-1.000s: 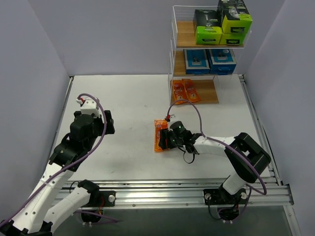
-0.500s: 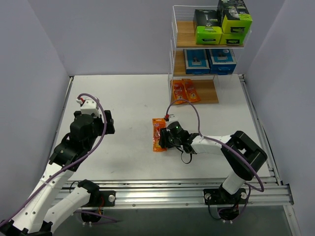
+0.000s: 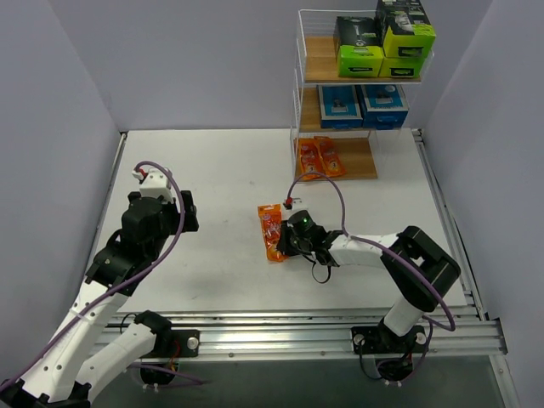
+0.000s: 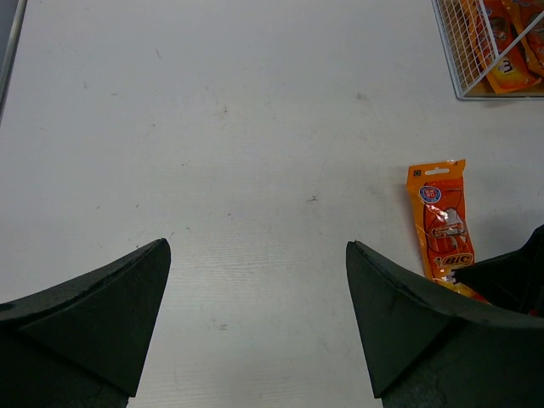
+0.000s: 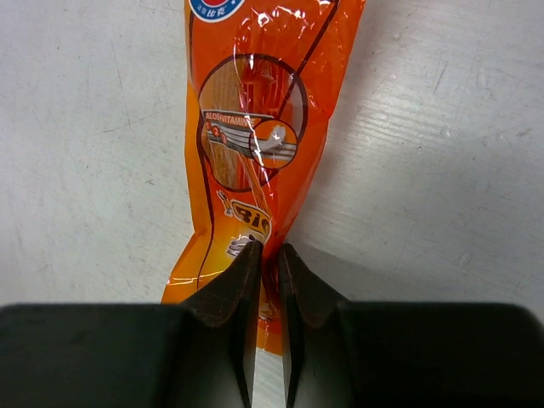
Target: Place and organize the shaving razors onto the shelf
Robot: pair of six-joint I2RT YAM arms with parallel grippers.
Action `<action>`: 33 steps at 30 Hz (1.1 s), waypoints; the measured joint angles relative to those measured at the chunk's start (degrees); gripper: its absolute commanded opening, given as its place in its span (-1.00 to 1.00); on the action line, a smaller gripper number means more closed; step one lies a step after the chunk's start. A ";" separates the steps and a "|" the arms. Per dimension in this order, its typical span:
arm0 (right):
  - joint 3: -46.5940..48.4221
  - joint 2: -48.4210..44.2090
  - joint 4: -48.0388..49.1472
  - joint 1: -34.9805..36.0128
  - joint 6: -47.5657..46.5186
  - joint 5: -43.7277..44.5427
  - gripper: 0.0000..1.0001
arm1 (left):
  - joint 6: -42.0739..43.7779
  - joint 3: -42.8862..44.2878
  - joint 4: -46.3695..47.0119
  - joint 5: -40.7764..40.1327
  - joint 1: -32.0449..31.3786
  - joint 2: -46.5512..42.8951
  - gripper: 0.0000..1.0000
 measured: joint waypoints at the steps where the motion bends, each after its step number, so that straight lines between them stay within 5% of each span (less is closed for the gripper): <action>1: 0.00 -0.09 -0.04 0.00 0.04 0.04 -1.00 | 0.00 0.00 0.00 0.00 0.00 0.00 0.86; 11: -3.30 -4.63 -2.08 -2.99 0.59 0.46 -1.00 | -0.02 0.00 0.00 0.00 0.00 -0.02 0.86; 21: -8.07 -15.91 -4.61 -13.22 1.40 0.59 -1.00 | -0.04 0.00 0.00 0.07 0.00 -0.02 0.86; 33: -4.85 -18.51 -8.52 -25.22 -3.28 -1.95 -1.00 | -0.17 0.00 0.00 0.55 0.00 -0.22 0.87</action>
